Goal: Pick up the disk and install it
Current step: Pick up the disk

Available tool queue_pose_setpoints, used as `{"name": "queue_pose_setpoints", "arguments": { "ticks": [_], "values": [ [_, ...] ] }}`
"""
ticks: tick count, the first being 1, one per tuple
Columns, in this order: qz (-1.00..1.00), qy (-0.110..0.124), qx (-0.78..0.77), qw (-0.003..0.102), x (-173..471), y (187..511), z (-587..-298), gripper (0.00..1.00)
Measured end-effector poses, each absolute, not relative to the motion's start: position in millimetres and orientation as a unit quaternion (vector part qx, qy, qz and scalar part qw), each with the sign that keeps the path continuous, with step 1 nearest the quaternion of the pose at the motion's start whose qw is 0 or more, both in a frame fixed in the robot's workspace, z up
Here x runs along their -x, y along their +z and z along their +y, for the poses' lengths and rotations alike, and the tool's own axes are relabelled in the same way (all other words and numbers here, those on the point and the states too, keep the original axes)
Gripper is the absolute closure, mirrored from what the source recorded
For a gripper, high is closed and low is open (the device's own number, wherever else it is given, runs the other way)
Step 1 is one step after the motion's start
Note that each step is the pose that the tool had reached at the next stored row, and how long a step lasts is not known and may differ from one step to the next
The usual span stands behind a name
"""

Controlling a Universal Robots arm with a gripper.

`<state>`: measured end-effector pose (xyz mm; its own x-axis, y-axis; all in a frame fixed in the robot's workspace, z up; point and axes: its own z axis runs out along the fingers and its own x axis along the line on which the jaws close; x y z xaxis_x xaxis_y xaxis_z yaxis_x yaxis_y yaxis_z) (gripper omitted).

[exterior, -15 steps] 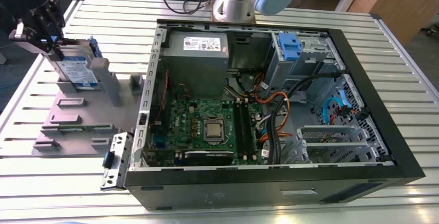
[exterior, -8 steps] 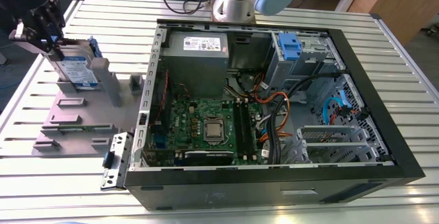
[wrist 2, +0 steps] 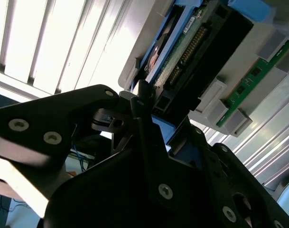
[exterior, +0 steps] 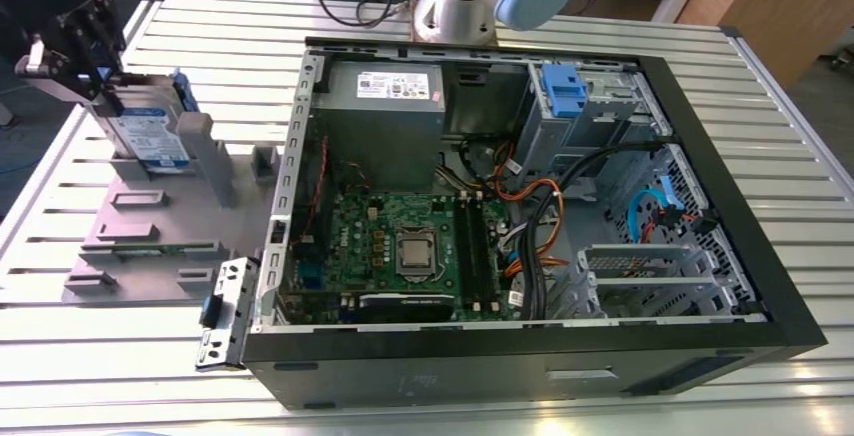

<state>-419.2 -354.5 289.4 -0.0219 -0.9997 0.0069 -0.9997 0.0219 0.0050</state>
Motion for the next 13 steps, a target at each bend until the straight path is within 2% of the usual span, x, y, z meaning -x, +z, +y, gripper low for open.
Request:
{"name": "queue_pose_setpoints", "arguments": {
  "ticks": [13],
  "values": [
    [-0.715,0.000,-0.699,0.004,419.2,292.3,-354.5,0.63]
  ]
}}
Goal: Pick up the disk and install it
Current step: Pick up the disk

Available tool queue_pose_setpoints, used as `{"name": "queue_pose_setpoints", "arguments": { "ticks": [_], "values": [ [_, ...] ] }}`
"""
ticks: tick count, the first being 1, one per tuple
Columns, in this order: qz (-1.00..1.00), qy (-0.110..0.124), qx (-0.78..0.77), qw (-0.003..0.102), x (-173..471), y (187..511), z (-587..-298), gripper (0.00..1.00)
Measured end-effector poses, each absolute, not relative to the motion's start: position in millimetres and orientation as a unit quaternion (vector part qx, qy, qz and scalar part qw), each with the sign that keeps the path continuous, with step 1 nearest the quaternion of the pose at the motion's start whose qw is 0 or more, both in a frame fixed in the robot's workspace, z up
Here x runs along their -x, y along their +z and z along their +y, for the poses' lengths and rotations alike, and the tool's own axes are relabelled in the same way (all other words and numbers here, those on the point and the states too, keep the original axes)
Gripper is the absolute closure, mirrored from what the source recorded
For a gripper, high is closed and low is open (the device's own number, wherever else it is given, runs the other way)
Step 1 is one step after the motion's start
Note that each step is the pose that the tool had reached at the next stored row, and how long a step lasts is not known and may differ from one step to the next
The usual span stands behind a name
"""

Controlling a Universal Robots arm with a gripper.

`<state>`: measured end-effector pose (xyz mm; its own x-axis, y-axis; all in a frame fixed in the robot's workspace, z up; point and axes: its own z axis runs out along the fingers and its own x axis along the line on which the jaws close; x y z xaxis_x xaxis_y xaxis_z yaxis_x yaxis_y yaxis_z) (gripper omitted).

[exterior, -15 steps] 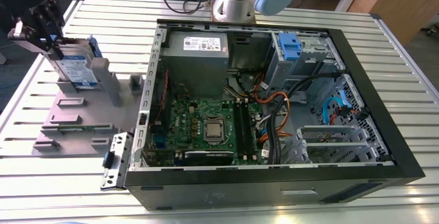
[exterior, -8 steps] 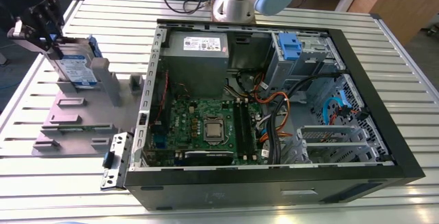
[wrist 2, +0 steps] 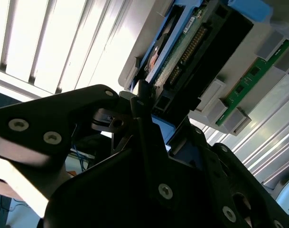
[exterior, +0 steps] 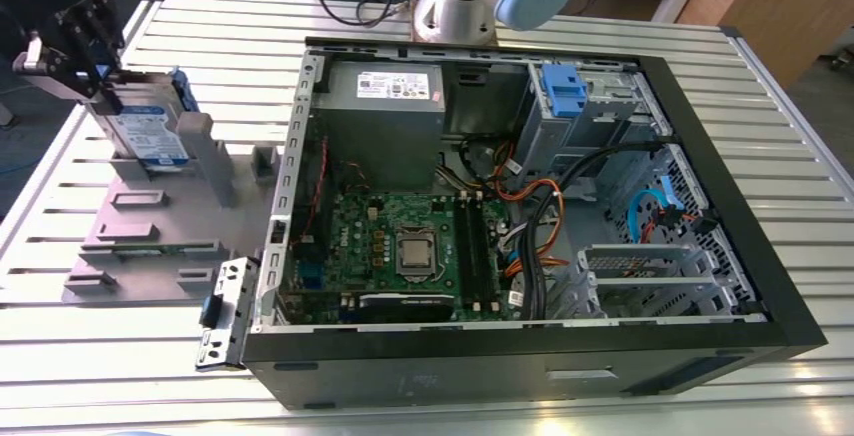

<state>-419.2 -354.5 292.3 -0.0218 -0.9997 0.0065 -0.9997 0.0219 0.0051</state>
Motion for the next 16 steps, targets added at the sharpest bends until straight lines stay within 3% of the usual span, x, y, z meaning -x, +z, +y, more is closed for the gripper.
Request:
{"name": "queue_pose_setpoints", "arguments": {
  "ticks": [16],
  "values": [
    [-0.715,0.000,-0.699,0.004,419.2,298.4,-354.5,0.63]
  ]
}}
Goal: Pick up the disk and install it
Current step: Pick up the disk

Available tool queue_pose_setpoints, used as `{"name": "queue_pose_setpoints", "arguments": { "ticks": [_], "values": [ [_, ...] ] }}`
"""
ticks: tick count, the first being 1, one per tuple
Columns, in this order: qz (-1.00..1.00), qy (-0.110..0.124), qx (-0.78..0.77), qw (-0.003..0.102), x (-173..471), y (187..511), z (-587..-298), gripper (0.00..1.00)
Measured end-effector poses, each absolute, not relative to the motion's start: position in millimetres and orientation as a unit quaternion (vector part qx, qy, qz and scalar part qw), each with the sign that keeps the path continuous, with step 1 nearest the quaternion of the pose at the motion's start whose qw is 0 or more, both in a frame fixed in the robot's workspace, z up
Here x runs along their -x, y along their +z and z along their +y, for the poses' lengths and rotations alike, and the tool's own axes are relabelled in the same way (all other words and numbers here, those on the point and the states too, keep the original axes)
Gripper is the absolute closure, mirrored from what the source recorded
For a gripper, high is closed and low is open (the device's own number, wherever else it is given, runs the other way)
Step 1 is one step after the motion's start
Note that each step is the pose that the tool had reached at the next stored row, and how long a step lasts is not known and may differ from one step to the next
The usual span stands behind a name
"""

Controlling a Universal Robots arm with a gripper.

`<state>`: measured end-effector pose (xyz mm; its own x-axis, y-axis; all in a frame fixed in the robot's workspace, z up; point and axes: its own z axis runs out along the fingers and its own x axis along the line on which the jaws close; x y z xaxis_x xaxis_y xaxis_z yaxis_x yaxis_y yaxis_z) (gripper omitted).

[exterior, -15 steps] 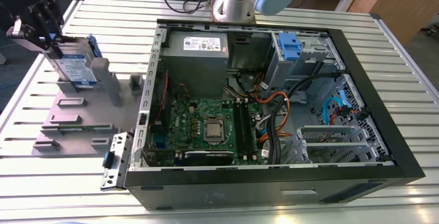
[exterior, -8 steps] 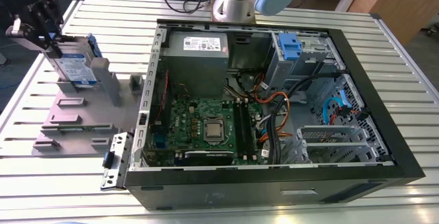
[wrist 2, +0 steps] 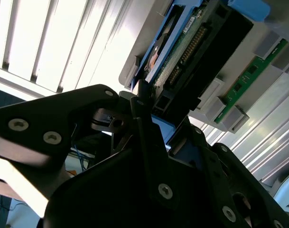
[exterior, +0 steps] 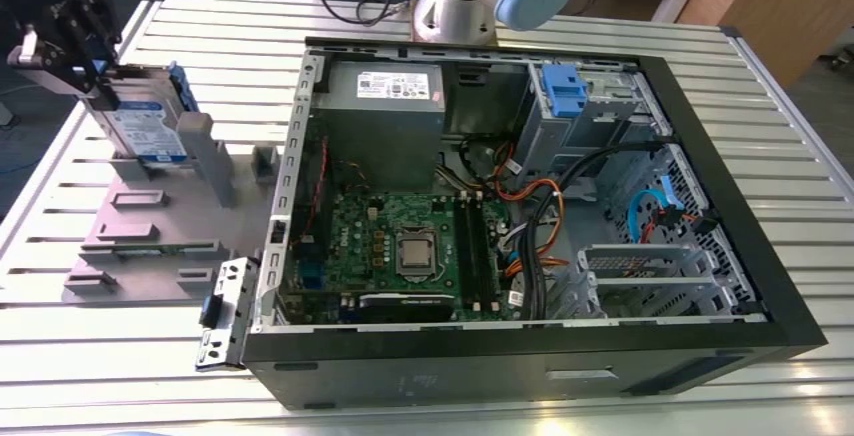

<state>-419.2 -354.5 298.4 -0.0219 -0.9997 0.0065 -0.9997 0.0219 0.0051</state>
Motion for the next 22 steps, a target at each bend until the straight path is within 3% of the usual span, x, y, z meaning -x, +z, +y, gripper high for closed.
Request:
{"name": "queue_pose_setpoints", "arguments": {
  "ticks": [22],
  "values": [
    [-0.715,0.000,-0.699,0.004,419.2,304.8,-354.5,0.63]
  ]
}}
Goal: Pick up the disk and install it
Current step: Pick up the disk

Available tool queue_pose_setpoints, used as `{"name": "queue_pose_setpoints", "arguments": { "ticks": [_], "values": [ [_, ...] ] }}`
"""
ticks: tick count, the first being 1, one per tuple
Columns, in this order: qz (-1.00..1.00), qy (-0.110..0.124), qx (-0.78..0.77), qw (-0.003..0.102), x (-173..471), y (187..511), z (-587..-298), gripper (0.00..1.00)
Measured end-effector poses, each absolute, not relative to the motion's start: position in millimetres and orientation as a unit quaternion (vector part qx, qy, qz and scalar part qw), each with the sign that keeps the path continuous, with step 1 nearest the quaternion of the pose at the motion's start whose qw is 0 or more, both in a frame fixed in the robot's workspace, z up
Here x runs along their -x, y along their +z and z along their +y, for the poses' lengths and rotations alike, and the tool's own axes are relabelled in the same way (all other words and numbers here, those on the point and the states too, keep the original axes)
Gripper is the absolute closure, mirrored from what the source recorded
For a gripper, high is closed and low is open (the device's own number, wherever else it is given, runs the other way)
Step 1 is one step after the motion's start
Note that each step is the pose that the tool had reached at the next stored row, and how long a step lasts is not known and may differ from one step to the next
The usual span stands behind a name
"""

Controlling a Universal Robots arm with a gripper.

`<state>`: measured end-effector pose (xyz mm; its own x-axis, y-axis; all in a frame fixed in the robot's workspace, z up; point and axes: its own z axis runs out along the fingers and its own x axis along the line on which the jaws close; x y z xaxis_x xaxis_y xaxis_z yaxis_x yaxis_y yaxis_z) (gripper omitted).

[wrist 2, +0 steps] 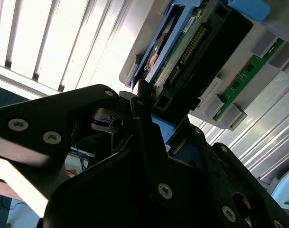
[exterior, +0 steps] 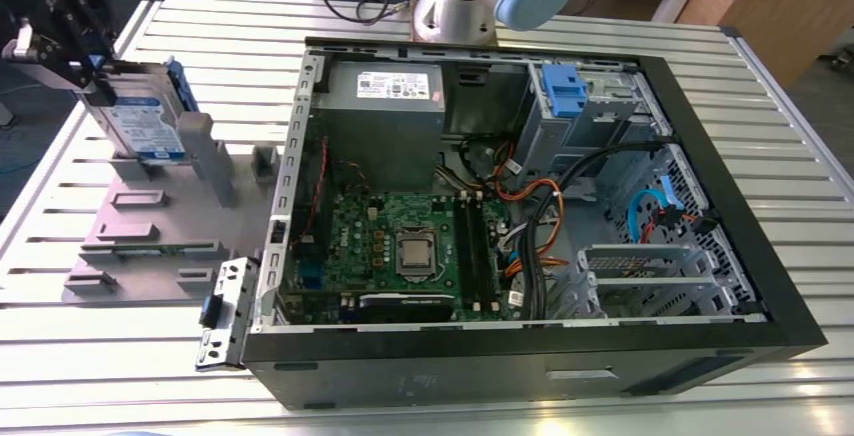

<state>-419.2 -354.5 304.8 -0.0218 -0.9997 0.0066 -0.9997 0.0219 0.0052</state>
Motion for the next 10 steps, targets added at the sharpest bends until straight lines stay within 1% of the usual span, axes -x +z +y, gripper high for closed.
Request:
{"name": "queue_pose_setpoints", "arguments": {
  "ticks": [10],
  "values": [
    [-0.715,0.000,-0.699,0.004,419.2,307.2,-354.5,0.63]
  ]
}}
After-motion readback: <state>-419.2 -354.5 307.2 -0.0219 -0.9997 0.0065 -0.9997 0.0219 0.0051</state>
